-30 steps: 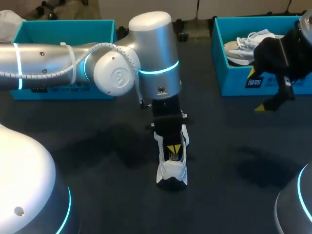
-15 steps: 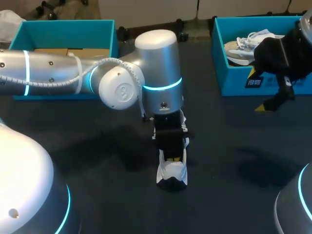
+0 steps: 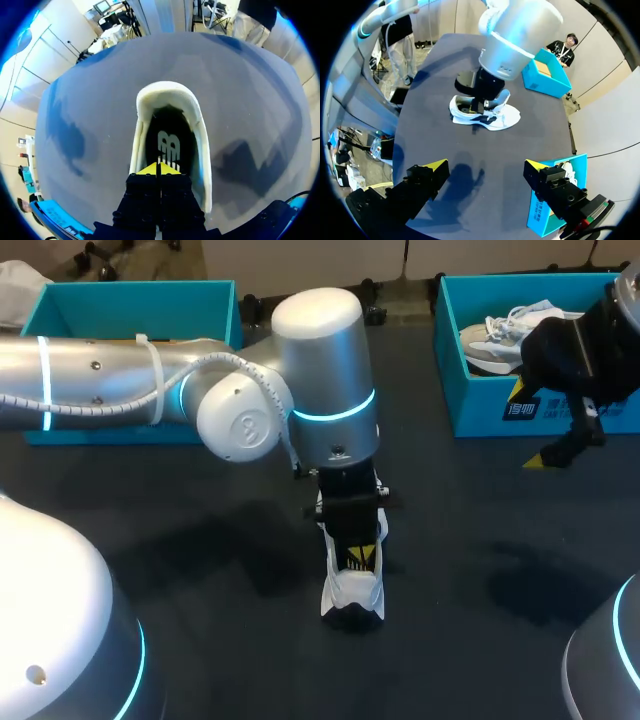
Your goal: Take the shoe out of the shoebox, open the shoe tongue, remove and reinsert the insole, then place the shoe into the shoebox
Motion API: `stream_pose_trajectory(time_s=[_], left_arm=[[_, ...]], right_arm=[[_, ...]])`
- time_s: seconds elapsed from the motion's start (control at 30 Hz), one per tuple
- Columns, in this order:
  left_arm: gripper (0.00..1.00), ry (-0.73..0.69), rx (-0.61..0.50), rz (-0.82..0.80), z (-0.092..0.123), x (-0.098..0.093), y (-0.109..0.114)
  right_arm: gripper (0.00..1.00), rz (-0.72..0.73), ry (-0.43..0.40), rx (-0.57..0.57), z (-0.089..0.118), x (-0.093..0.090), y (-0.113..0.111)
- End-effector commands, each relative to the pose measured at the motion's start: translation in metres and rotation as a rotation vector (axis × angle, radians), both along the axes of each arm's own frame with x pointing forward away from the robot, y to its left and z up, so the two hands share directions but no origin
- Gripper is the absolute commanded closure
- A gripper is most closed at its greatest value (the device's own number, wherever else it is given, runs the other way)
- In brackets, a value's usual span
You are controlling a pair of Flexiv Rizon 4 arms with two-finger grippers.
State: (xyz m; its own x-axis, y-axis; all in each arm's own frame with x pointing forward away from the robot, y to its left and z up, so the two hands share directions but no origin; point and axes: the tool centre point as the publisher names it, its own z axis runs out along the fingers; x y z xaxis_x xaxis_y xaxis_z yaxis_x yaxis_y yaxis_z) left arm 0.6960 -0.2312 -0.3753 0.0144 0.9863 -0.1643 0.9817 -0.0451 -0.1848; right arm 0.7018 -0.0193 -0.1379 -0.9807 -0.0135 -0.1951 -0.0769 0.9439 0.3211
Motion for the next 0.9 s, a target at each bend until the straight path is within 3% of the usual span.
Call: stream_pose_trajectory(time_s=[0.03,0.43,0.77,0.9], left_arm=[[1.0,-0.096,0.007,0.015,-0.004,-0.001,0.0],[1.0,-0.125,0.012,0.041,-0.035,0.002,0.008],[1.0,-0.13,0.0,0.024,-0.001,-0.014,0.011],[1.0,-0.085,0.014,0.011,-0.001,-0.023,0.01]], right_arm=[[0.0,-0.001,0.004,-0.004,0.0,0.003,0.002],[0.0,-0.001,0.004,-0.004,0.0,0.003,0.002],[0.0,-0.001,0.004,-0.004,0.0,0.003,0.002],[0.0,-0.001,0.004,-0.004,0.0,0.003,0.002]])
